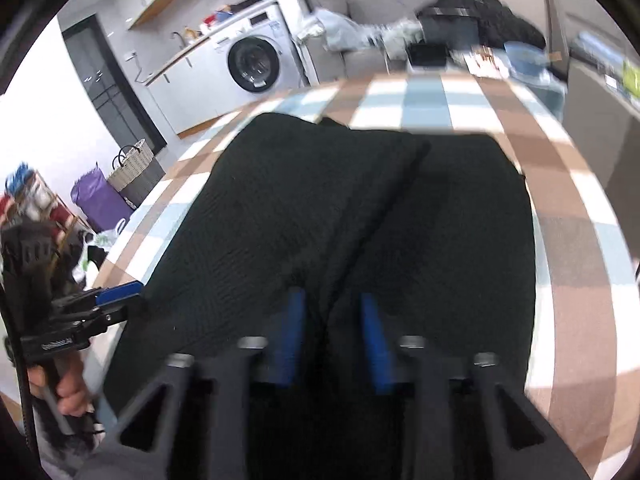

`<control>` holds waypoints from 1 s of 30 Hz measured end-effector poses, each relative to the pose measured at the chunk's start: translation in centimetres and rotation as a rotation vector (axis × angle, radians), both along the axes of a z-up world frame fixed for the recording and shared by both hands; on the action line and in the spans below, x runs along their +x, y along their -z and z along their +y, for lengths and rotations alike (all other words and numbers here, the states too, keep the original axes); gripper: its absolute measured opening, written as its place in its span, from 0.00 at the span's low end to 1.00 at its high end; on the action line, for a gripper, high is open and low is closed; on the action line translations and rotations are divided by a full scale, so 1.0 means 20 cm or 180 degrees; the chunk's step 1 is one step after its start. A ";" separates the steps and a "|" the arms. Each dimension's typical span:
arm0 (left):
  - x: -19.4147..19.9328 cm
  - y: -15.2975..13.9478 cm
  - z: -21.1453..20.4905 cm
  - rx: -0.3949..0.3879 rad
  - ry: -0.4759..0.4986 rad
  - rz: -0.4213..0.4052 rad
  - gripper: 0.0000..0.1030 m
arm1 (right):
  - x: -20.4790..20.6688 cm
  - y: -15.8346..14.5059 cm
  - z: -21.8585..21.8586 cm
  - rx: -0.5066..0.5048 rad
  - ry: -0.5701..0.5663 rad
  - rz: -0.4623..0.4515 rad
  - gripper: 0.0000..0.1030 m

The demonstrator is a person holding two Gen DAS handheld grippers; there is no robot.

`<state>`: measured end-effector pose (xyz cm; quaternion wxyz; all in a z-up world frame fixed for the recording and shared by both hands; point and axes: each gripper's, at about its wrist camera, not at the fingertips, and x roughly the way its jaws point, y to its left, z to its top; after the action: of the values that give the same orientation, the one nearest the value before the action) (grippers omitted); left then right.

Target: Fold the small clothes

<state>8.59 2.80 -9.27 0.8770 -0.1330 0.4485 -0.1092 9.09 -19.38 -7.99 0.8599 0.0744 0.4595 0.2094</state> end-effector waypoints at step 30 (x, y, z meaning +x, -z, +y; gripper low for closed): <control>0.02 -0.10 0.03 0.0023 -0.0093 -0.0105 0.44 | 0.02 -0.05 -0.21 -0.0317 0.0466 -0.0257 0.35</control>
<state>9.07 3.37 -7.21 0.8863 -0.1346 0.4324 -0.0970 9.52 -23.49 -7.07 0.8934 0.0564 0.4276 0.1258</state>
